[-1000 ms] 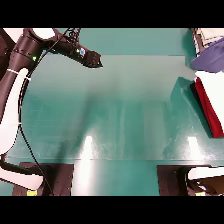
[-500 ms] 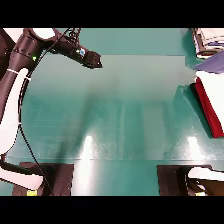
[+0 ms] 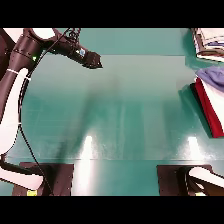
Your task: Fold the shirts.
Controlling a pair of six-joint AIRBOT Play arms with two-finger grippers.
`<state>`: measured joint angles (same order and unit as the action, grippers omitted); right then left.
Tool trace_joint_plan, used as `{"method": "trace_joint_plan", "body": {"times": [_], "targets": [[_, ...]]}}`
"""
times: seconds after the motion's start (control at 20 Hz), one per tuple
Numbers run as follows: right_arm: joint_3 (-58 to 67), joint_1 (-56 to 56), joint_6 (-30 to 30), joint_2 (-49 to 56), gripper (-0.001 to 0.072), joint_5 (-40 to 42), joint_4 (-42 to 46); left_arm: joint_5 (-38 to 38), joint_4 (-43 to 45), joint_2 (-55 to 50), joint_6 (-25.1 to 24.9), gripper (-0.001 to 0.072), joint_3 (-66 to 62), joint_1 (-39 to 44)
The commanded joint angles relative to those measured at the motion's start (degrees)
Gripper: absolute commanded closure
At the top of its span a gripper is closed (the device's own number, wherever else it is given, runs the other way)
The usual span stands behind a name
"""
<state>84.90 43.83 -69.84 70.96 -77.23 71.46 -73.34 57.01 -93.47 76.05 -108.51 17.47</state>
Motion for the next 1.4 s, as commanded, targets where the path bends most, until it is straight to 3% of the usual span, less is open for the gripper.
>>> {"method": "trace_joint_plan", "body": {"times": [0.0, 0.05, 0.1, 0.25, 0.4, 0.55, 0.7, 0.75, 0.8, 0.95, 1.15, 1.35], "targets": [[-9.81, 4.72, -3.80, -3.69, 0.0536, -3.17, 8.52, -0.48, 0.02, 0.02, -0.02, 0.0677, 0.02, 0.04], [-12.55, 6.36, -3.82, -4.42, 0.0293, -3.06, 8.72, -0.68, 0.02, 0.02, -0.02, 0.0677, 0.02, 0.04], [-14.64, 7.80, -3.89, -4.90, 0.0133, -2.62, 8.74, -0.76, 0.04, 0.02, -0.02, 0.0677, 0.02, 0.04], [-16.79, 9.90, -5.79, -5.46, 0.0121, -1.66, 6.10, -0.63, 0.02, 0.02, -0.04, 0.0677, 0.02, 0.04], [-16.63, 6.93, -5.79, -6.21, 0.0122, 0.74, -4.46, -0.11, 0.04, 0.02, 0.00, 0.0677, 0.02, 0.04], [-16.74, -2.71, -5.77, -6.71, 0.0122, 1.18, -14.53, -1.66, -0.52, 0.02, 0.04, 0.0677, 0.00, 0.04], [-16.76, -16.57, -5.77, -6.69, 0.0123, 2.16, -16.31, -0.68, -0.50, 0.02, 0.04, 0.0677, 0.00, 0.04], [-16.74, -21.84, -5.77, -6.69, 0.0169, 3.21, -16.28, 0.04, -0.50, 0.02, 0.04, 0.0677, 0.00, 0.04], [-16.74, -26.38, -5.77, -6.69, 0.0279, 4.39, -16.31, 0.68, -0.52, 0.02, 0.04, 0.0677, 0.00, 0.04], [-16.74, -39.39, -5.57, -6.69, 0.0693, 7.41, -15.78, 0.94, -0.52, 0.02, 0.04, 0.0677, 0.00, 0.04], [-16.74, -49.66, -5.53, -6.69, 0.0694, 10.86, -15.78, 0.94, -0.52, 0.02, 0.04, 0.0677, 0.00, 0.04], [-16.76, -52.28, -5.55, -6.69, 0.0695, 11.69, -15.82, 0.94, -0.50, 0.02, 0.04, 0.0677, 0.00, 0.04]]}}
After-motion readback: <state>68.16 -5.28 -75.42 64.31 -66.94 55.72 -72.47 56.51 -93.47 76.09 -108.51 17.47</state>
